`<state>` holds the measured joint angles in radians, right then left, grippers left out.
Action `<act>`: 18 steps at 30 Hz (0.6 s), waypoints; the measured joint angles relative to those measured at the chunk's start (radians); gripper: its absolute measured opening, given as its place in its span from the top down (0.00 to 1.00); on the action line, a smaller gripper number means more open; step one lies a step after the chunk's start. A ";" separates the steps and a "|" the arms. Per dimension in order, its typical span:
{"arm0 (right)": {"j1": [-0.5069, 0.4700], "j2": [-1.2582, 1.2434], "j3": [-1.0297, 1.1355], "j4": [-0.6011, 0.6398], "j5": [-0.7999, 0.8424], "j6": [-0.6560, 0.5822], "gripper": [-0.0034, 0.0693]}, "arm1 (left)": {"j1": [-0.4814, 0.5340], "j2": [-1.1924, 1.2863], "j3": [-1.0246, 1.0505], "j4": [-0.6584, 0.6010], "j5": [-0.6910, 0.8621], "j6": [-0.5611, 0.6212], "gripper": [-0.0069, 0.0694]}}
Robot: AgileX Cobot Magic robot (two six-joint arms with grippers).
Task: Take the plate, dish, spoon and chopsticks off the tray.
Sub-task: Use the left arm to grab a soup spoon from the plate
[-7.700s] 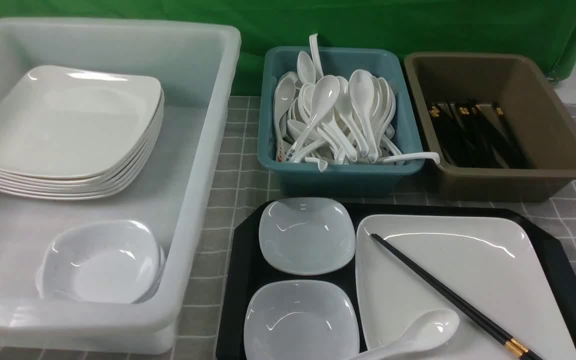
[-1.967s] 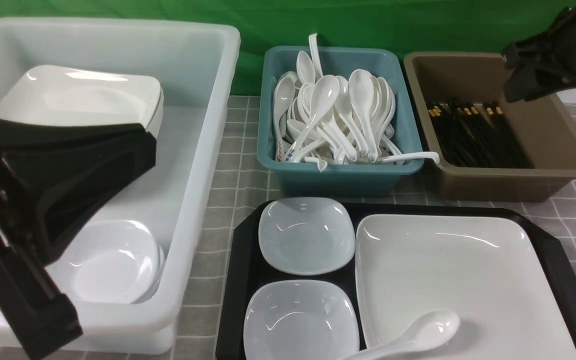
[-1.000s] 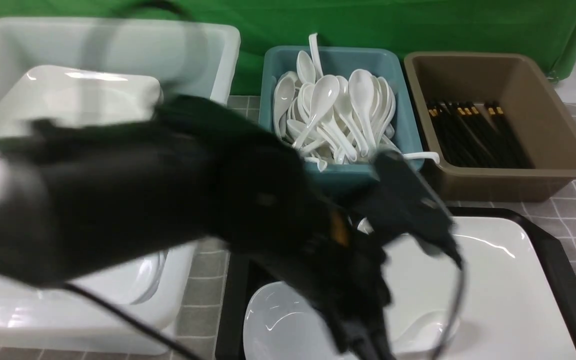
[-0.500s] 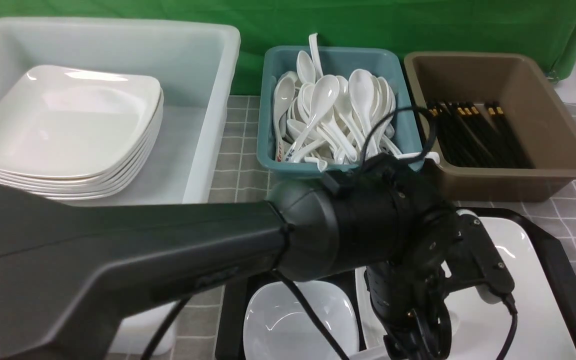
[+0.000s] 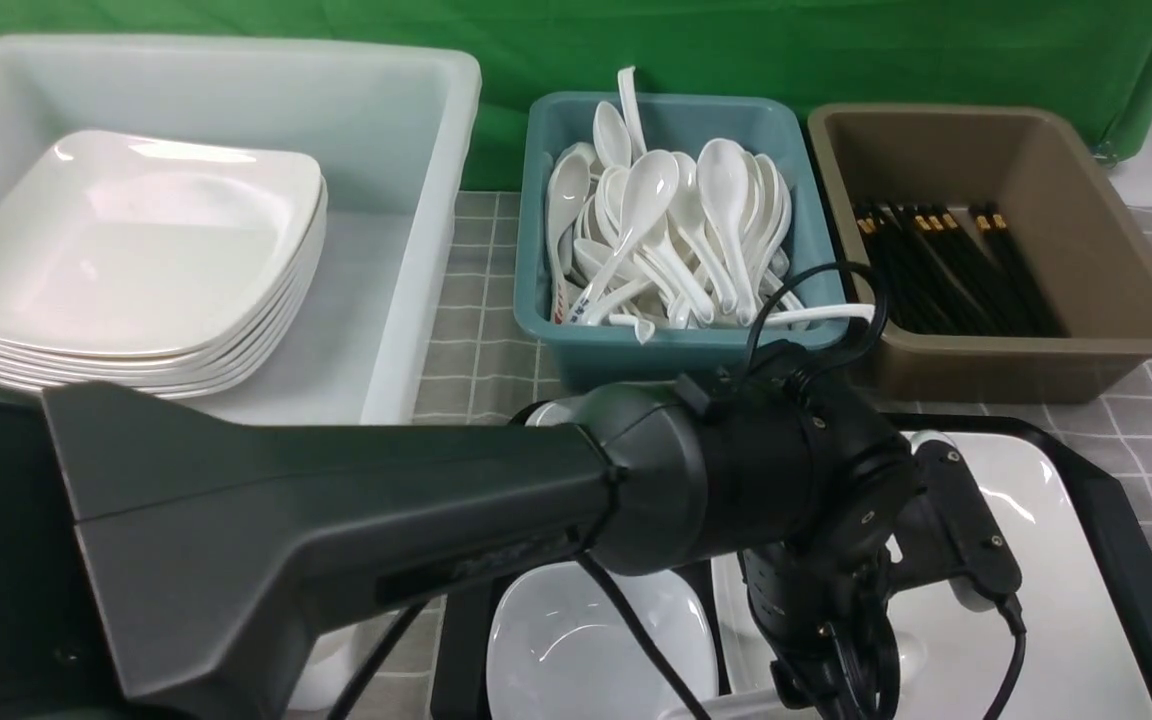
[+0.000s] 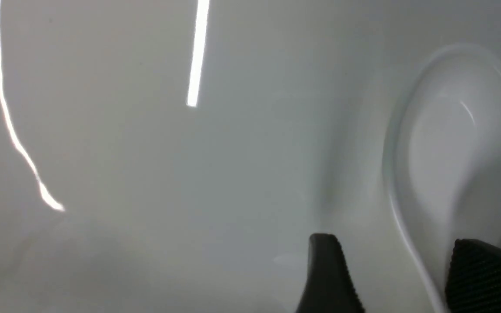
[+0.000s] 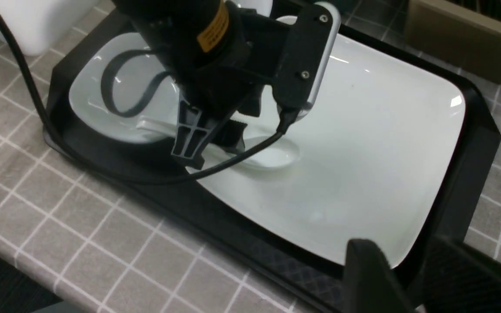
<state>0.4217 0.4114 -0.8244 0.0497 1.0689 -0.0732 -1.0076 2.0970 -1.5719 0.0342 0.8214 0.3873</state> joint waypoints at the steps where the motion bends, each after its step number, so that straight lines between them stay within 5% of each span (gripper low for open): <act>1: 0.000 0.000 0.000 0.000 0.000 0.000 0.63 | 0.000 0.003 -0.009 0.000 0.007 -0.001 0.43; 18: 0.000 0.000 0.000 0.003 0.001 0.002 0.63 | 0.000 -0.062 -0.101 -0.102 0.243 0.049 0.37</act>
<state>0.4217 0.4114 -0.8244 0.0525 1.0698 -0.0714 -1.0076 2.0350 -1.6733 -0.0675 1.0647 0.4359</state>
